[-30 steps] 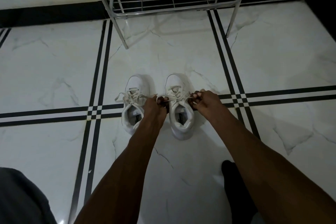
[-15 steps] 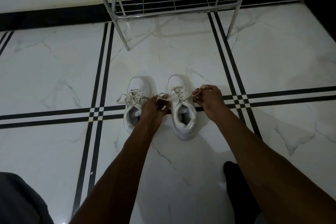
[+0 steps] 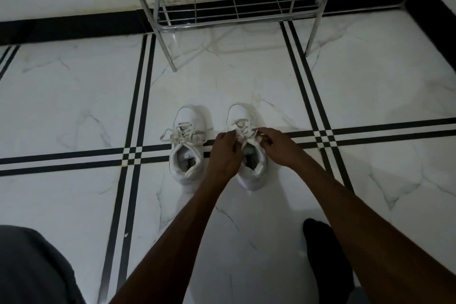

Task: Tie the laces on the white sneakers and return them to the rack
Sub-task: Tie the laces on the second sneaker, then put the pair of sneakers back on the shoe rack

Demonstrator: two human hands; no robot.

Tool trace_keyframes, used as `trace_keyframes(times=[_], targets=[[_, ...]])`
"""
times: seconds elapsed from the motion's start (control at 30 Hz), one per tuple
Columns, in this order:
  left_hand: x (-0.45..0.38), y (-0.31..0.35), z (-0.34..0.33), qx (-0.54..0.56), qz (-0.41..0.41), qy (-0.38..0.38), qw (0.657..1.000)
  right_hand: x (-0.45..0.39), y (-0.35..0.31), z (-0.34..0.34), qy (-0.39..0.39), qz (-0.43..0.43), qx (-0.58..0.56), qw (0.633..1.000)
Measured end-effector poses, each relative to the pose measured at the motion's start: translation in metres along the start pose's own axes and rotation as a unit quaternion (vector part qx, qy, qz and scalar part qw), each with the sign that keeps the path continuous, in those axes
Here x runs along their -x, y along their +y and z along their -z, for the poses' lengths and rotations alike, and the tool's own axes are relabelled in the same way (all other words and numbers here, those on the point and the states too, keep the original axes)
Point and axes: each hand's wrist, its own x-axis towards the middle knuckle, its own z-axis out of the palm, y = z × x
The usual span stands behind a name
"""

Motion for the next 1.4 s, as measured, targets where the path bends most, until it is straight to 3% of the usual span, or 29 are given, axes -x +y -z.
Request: trace_keyframes(times=[0.13,0.3,0.5,0.6,0.7,0.8,0.87,1.4], targets=[[0.008,0.002,-0.003,0.02,-0.02,0.062,0.998,0.01,-0.008,-0.002,-0.003,-0.05,-0.071,0.996],[0.01,0.001,0.009,0.06,-0.014,0.068,0.996,0.018,-0.01,-0.003,-0.098,-0.127,-0.158,0.974],[0.012,-0.017,0.048,0.043,-0.008,0.183,0.982,0.015,-0.019,-0.014,-0.017,-0.081,-0.097,0.992],[0.019,-0.03,0.076,-0.005,0.037,0.231,0.972,0.012,-0.033,-0.024,0.0,-0.059,-0.089,0.994],[0.027,-0.05,0.096,-0.03,0.165,0.173,0.97,0.007,-0.044,-0.032,0.001,-0.051,-0.076,0.996],[0.031,-0.071,0.103,0.05,0.23,0.065,0.97,0.005,-0.052,-0.039,-0.004,-0.058,-0.078,0.995],[0.036,-0.076,0.1,0.086,0.225,0.05,0.969,0.005,-0.054,-0.042,0.002,-0.057,-0.079,0.995],[0.012,-0.048,0.078,0.075,0.167,0.056,0.981,-0.002,-0.044,-0.026,0.072,-0.07,-0.091,0.991]])
